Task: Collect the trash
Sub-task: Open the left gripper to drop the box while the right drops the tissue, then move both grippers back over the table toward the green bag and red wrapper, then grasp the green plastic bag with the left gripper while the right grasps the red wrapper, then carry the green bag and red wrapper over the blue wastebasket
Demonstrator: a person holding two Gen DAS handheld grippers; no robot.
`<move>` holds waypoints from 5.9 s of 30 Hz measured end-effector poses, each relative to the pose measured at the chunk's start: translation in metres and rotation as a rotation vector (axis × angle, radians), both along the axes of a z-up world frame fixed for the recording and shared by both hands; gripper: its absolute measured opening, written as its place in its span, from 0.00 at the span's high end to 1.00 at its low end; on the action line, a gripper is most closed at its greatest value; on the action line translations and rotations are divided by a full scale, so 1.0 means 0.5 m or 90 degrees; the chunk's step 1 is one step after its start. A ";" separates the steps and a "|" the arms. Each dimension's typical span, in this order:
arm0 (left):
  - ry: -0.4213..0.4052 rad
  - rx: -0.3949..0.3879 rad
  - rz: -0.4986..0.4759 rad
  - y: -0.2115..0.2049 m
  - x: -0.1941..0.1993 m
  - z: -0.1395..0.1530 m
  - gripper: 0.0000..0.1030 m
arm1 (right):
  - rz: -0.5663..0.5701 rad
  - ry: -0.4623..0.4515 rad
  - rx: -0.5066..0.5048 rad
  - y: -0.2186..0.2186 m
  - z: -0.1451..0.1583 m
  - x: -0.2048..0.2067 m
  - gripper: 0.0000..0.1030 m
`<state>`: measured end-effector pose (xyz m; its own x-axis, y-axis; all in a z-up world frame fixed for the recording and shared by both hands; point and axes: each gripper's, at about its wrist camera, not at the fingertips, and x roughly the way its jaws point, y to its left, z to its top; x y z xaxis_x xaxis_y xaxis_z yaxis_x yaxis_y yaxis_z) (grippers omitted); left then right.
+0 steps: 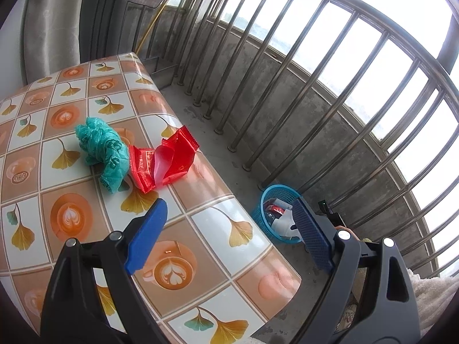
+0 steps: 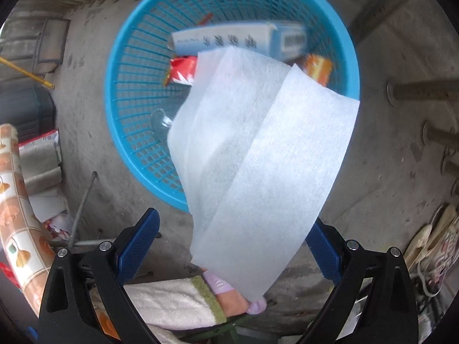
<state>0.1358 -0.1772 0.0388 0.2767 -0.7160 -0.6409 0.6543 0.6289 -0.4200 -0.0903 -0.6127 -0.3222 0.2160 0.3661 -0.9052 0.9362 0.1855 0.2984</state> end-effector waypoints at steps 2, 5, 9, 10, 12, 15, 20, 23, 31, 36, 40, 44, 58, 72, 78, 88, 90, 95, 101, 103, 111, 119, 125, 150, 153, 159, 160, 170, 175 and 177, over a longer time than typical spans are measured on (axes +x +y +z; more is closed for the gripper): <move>0.005 -0.001 0.003 0.004 0.001 -0.003 0.18 | -0.033 -0.007 0.033 0.005 -0.014 -0.031 0.08; 0.005 -0.002 0.003 0.009 0.001 -0.004 0.18 | -0.051 -0.001 0.049 0.018 -0.025 -0.062 0.08; 0.006 -0.002 0.003 0.008 0.001 -0.004 0.18 | -0.087 -0.020 0.086 0.029 -0.031 -0.082 0.08; 0.007 -0.002 0.003 0.008 0.001 -0.004 0.18 | -0.095 -0.038 0.092 0.029 -0.025 -0.082 0.08; 0.008 -0.001 0.003 0.009 0.001 -0.005 0.18 | -0.112 -0.086 0.109 0.029 -0.005 -0.075 0.08; 0.007 0.001 0.005 0.016 0.000 -0.007 0.18 | -0.108 -0.199 0.108 0.018 0.064 -0.027 0.08; 0.010 0.000 0.011 0.028 0.002 -0.009 0.18 | -0.080 -0.395 0.045 -0.018 0.246 0.052 0.08; 0.011 -0.001 0.013 0.025 0.002 -0.007 0.18 | -0.073 -0.471 -0.021 -0.041 0.327 0.070 0.08; 0.014 0.003 0.014 0.024 0.002 -0.011 0.18 | -0.041 0.059 0.073 -0.029 0.028 -0.016 0.10; 0.012 0.011 0.017 0.027 0.007 -0.012 0.18 | -0.096 -0.026 0.113 -0.012 0.008 -0.061 0.10; 0.015 0.003 0.025 0.030 0.011 -0.011 0.18 | -0.082 -0.043 0.106 -0.003 0.033 -0.062 0.10; 0.013 -0.001 0.033 0.041 0.009 -0.010 0.18 | -0.061 -0.070 0.046 0.010 0.069 -0.042 0.10; 0.004 -0.003 0.107 0.159 0.023 -0.008 0.18 | 0.108 -0.287 -0.200 0.144 0.468 0.092 0.10; 0.030 -0.006 0.201 0.269 0.088 -0.031 0.18 | 0.361 -0.458 -0.238 0.480 0.648 0.423 0.10; 0.078 -0.019 0.172 0.189 0.156 -0.044 0.18 | 0.366 -0.430 -0.228 0.538 0.607 0.533 0.15; 0.022 0.079 0.182 0.054 0.234 -0.069 0.18 | 0.336 -0.394 -0.241 0.539 0.545 0.605 0.35; -0.005 0.107 0.186 0.041 0.234 -0.076 0.18 | 0.344 -0.392 -0.253 0.543 0.540 0.610 0.40; -0.034 0.163 0.177 0.023 0.227 -0.100 0.32 | 0.370 -0.392 -0.284 0.547 0.539 0.611 0.50; -0.034 0.182 0.170 0.025 0.224 -0.122 0.52 | 0.388 -0.395 -0.299 0.549 0.542 0.609 0.63; -0.037 0.187 0.167 0.026 0.220 -0.125 0.60 | 0.393 -0.396 -0.300 0.549 0.543 0.606 0.68; -0.068 0.207 0.154 0.023 0.206 -0.123 0.73 | 0.407 -0.403 -0.299 0.555 0.543 0.601 0.87; -0.096 0.212 0.144 0.024 0.188 -0.115 0.81 | 0.403 -0.415 -0.291 0.554 0.547 0.590 0.93; -0.112 0.204 0.143 0.037 0.172 -0.099 0.82 | 0.391 -0.431 -0.271 0.550 0.552 0.578 0.94; -0.172 0.172 0.127 0.084 0.045 -0.015 0.82 | 0.334 -0.487 -0.245 0.545 0.614 0.466 0.95; -0.186 0.174 0.122 0.083 0.018 -0.009 0.82 | 0.323 -0.491 -0.250 0.540 0.623 0.443 0.95; -0.205 0.169 0.105 0.075 -0.026 0.007 0.82 | 0.303 -0.496 -0.256 0.529 0.641 0.401 0.95; -0.210 0.168 0.103 0.072 -0.034 0.010 0.82 | 0.300 -0.497 -0.258 0.527 0.644 0.393 0.95; -0.245 0.152 0.063 0.026 -0.096 0.047 0.82 | 0.249 -0.510 -0.282 0.480 0.671 0.311 0.95; -0.234 0.118 0.007 -0.031 -0.117 0.069 0.82 | 0.194 -0.498 -0.315 0.415 0.684 0.230 0.95; -0.218 0.098 -0.028 -0.067 -0.121 0.074 0.82 | 0.161 -0.484 -0.334 0.376 0.685 0.186 0.95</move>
